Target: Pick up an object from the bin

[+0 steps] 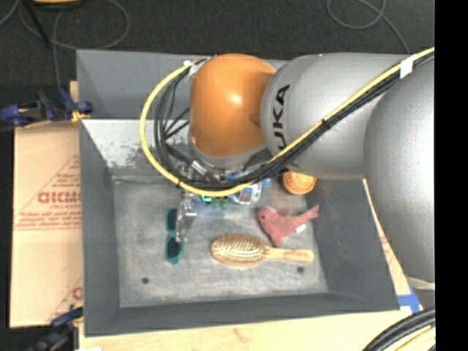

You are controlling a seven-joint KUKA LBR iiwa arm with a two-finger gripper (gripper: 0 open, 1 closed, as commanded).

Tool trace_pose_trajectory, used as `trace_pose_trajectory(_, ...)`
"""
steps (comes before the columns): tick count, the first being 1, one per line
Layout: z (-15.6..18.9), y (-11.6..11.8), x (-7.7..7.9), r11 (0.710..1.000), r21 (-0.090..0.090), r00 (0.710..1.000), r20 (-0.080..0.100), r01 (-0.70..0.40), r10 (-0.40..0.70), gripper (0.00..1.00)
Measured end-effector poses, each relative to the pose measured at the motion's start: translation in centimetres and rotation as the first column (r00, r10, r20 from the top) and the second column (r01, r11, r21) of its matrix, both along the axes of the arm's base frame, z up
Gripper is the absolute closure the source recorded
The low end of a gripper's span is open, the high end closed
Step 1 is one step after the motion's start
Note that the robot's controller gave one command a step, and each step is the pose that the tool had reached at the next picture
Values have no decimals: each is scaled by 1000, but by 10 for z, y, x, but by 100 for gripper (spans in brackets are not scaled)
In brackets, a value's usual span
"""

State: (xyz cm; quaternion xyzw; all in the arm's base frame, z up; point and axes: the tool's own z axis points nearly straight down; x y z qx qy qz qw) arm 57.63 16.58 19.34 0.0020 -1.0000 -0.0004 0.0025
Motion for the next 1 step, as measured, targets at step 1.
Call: trace_pose_trajectory(1,5,-1,2,1000,2,1000,8,3,-3,0)
